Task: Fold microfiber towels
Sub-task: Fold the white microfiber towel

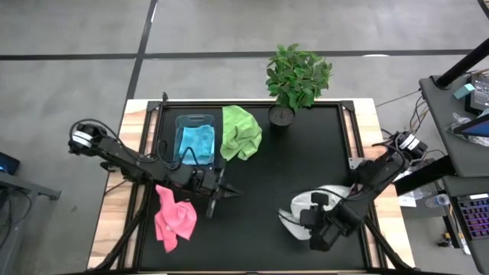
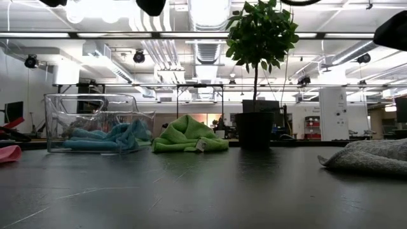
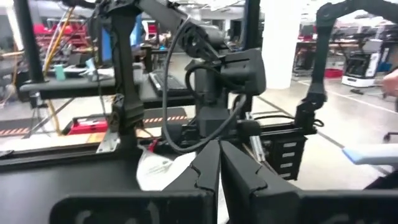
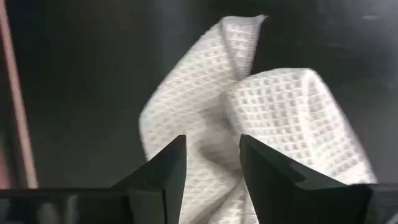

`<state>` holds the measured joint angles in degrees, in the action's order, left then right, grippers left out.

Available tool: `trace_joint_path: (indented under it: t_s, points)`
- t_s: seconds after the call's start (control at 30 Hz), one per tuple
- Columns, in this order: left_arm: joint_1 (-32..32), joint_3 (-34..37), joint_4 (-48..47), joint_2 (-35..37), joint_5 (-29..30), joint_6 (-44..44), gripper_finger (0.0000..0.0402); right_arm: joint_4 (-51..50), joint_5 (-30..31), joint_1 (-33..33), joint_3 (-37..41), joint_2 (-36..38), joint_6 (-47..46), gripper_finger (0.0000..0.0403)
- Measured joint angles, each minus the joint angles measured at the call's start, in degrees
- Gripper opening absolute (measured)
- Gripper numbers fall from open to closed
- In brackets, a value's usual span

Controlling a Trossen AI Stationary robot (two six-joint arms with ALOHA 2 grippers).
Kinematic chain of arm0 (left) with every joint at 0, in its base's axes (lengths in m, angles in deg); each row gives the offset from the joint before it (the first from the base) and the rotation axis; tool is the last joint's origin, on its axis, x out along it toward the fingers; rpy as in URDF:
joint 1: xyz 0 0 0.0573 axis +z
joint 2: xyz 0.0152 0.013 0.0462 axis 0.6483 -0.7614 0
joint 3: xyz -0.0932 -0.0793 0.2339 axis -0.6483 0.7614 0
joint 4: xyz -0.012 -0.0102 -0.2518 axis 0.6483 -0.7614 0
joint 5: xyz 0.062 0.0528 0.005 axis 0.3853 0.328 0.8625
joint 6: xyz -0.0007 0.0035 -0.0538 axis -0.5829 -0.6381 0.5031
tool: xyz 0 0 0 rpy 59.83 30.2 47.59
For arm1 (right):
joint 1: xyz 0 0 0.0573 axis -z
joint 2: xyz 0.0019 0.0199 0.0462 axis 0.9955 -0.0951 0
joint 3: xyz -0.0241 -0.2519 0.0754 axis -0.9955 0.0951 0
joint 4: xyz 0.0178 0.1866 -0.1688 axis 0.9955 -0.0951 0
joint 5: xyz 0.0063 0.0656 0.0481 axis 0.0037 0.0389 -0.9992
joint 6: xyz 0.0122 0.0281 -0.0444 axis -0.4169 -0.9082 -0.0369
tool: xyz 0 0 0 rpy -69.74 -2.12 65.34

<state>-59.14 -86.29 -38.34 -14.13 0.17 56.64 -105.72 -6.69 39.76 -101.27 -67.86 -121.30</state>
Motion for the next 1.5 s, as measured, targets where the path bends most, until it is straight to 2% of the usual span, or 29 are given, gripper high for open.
trace_joint_path:
  t_s: [0.17,0.33,0.6,0.7,0.87,0.97,1.17,1.27,1.4,1.5]
  points:
    - [-0.3,-0.3,0.3,-0.4,0.1,-2.5,0.0,-1.6,5.5,-0.7,0.5,0.0,0.9,0.0141]
    - [0.0,-1.0,0.3,-0.4,0.9,-3.0,0.0,-1.0,6.1,-0.6,2.2,-1.6,2.9,0.0139]
    - [0.0,-0.6,0.3,-0.4,2.9,-4.2,0.0,-0.3,7.1,-0.6,5.4,-4.9,0.8,0.0134]
    - [0.0,-0.6,0.2,-0.4,2.9,-4.2,0.0,0.0,7.1,-0.6,5.4,-5.2,0.7,0.0106]
    - [0.0,-0.7,0.3,-0.4,2.9,-4.2,0.0,0.0,7.1,-0.6,5.7,-5.2,0.5,0.0025]
    - [0.0,-0.7,0.4,-0.4,3.1,-4.2,0.0,0.1,7.9,-0.6,5.7,-5.1,0.7,0.0014]
    - [0.0,-1.0,0.7,-0.4,8.8,-3.9,0.0,0.5,17.0,-0.6,3.0,-2.8,5.7,0.0009]
    - [0.0,-1.0,1.5,-0.5,9.9,-4.3,0.0,1.3,23.0,-0.4,1.5,-0.9,9.4,0.0009]
    - [0.0,-1.0,1.5,-0.5,10.0,-5.9,0.0007,7.2,29.7,0.7,1.6,2.4,16.2,0.0009]
    - [0.0,-1.5,1.6,-0.5,10.0,-7.3,0.003,13.7,31.1,2.9,2.3,4.2,24.4,0.0009]
